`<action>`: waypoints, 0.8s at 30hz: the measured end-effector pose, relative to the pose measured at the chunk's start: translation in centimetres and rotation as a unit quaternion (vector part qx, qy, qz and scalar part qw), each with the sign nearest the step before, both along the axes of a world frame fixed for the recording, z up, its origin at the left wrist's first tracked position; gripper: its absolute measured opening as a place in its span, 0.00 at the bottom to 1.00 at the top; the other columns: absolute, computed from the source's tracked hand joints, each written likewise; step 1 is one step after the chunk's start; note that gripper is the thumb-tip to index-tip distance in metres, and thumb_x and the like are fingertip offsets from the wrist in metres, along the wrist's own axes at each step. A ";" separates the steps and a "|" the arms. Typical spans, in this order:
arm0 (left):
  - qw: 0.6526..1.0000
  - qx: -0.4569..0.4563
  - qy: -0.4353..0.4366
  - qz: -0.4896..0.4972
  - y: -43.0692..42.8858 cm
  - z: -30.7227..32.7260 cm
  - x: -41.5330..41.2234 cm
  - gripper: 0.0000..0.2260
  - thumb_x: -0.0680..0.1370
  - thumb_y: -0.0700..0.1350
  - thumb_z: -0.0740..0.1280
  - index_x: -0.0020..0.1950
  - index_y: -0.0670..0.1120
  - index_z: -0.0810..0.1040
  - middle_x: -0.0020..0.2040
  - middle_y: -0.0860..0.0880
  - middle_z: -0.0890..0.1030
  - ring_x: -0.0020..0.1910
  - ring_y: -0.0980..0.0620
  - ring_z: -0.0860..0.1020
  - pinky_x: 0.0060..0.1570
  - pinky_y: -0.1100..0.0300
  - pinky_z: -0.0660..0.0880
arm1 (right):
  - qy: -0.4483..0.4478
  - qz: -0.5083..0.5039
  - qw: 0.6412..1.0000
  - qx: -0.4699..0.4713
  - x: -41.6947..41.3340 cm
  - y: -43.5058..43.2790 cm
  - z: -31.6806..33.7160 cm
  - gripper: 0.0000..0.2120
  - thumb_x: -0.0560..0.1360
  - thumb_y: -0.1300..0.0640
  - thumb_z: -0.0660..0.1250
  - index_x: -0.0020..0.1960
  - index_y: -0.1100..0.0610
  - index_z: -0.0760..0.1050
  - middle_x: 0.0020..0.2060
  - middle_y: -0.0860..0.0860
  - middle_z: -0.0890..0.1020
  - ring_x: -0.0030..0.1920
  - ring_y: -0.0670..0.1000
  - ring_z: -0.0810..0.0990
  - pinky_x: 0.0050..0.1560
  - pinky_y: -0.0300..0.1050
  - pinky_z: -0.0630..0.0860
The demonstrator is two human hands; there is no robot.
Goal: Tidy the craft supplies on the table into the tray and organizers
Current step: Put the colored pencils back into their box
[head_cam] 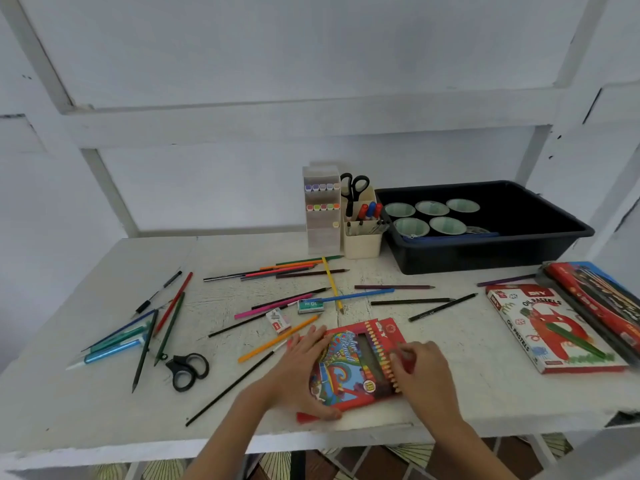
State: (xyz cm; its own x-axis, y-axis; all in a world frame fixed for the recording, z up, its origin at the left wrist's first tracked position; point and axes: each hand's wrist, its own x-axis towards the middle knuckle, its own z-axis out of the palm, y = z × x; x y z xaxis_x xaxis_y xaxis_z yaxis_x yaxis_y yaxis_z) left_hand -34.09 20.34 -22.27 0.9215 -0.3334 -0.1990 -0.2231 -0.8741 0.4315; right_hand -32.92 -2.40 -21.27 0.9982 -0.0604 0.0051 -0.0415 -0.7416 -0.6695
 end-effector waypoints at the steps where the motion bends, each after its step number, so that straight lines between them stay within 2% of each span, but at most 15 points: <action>1: 1.000 -0.003 0.005 -0.012 0.5 0.2 0.4 0.59 0.54 0.79 0.59 0.76 0.54 0.41 0.76 0.57 0.37 0.70 0.62 0.31 0.69 0.57 0.30 | -0.003 0.024 0.999 0.031 0.3 0.4 -0.1 0.12 0.75 0.52 0.67 0.56 0.57 0.75 0.47 0.50 0.75 0.45 0.45 0.74 0.37 0.29 0.66; 4: 0.999 0.016 0.025 -0.035 1.2 1.0 1.2 0.58 0.58 0.75 0.66 0.76 0.53 0.38 0.76 0.56 0.35 0.70 0.60 0.30 0.69 0.55 0.30 | 0.011 0.017 0.993 0.117 0.9 1.4 0.0 0.12 0.73 0.58 0.70 0.55 0.60 0.76 0.43 0.49 0.78 0.41 0.42 0.75 0.34 0.27 0.67; 7: 0.999 0.013 0.037 -0.014 0.4 1.2 1.6 0.58 0.63 0.68 0.72 0.76 0.53 0.34 0.75 0.56 0.32 0.71 0.56 0.29 0.70 0.53 0.33 | 0.036 -0.010 0.988 0.153 1.2 2.0 -0.3 0.13 0.71 0.59 0.72 0.55 0.60 0.77 0.39 0.47 0.77 0.40 0.43 0.76 0.35 0.29 0.70; 11: 0.999 0.008 0.037 -0.017 -0.8 0.9 2.6 0.58 0.62 0.68 0.72 0.76 0.52 0.35 0.75 0.57 0.34 0.70 0.59 0.32 0.68 0.56 0.35 | 0.059 -0.005 0.983 0.175 1.4 2.8 -0.5 0.11 0.70 0.56 0.73 0.50 0.53 0.75 0.40 0.46 0.78 0.40 0.42 0.77 0.38 0.31 0.72; 14: 1.000 -0.004 0.026 -0.014 -0.5 0.4 3.4 0.59 0.57 0.74 0.68 0.76 0.53 0.40 0.76 0.58 0.40 0.75 0.54 0.40 0.73 0.53 0.42 | 0.083 0.021 0.976 0.202 1.8 2.3 0.1 0.04 0.74 0.53 0.69 0.45 0.53 0.76 0.39 0.48 0.81 0.38 0.46 0.81 0.37 0.36 0.78; 15: 1.000 -0.006 0.018 -0.013 -0.3 0.2 3.5 0.59 0.57 0.75 0.67 0.76 0.53 0.42 0.76 0.58 0.43 0.76 0.53 0.43 0.74 0.52 0.45 | 0.077 0.025 0.977 0.198 2.4 1.8 0.2 0.05 0.76 0.54 0.66 0.44 0.55 0.77 0.38 0.49 0.82 0.37 0.47 0.81 0.38 0.39 0.79; 17: 1.000 -0.007 0.004 -0.011 0.0 0.0 3.7 0.57 0.57 0.74 0.68 0.77 0.53 0.45 0.76 0.58 0.46 0.75 0.54 0.47 0.75 0.51 0.48 | 0.018 0.010 0.991 0.131 4.0 0.2 -0.1 0.06 0.78 0.61 0.62 0.47 0.57 0.79 0.42 0.51 0.82 0.42 0.48 0.80 0.46 0.41 0.79; 19: 1.000 -0.004 -0.007 -0.012 0.1 -0.1 3.8 0.56 0.57 0.75 0.68 0.76 0.54 0.46 0.76 0.58 0.48 0.75 0.55 0.49 0.75 0.50 0.50 | -0.057 -0.004 0.998 0.018 6.1 -1.9 -0.4 0.11 0.76 0.67 0.61 0.55 0.59 0.78 0.51 0.53 0.79 0.50 0.48 0.77 0.53 0.37 0.73; 22: 1.000 -0.003 -0.006 -0.012 0.3 -0.1 3.8 0.56 0.57 0.75 0.67 0.76 0.55 0.46 0.76 0.58 0.48 0.75 0.55 0.50 0.75 0.51 0.50 | -0.092 0.007 0.984 -0.150 9.2 -4.8 -0.9 0.19 0.76 0.69 0.59 0.65 0.59 0.72 0.64 0.55 0.73 0.64 0.51 0.71 0.64 0.41 0.68; 24: 1.000 -0.004 -0.008 -0.011 0.3 0.0 3.7 0.55 0.58 0.74 0.68 0.76 0.55 0.46 0.76 0.58 0.49 0.75 0.55 0.50 0.75 0.52 0.49 | -0.091 0.039 0.963 -0.251 10.6 -6.1 -0.9 0.22 0.77 0.67 0.59 0.69 0.57 0.68 0.67 0.53 0.70 0.68 0.51 0.66 0.66 0.42 0.66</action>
State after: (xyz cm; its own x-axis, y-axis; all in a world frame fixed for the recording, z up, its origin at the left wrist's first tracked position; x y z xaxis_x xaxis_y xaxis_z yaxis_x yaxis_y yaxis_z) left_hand -30.35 20.66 -22.26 0.9171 -0.3548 -0.1817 -0.2486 -0.8654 0.4350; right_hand -22.33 -8.48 -22.22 0.9794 0.0705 0.1892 0.1116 -0.9700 -0.2158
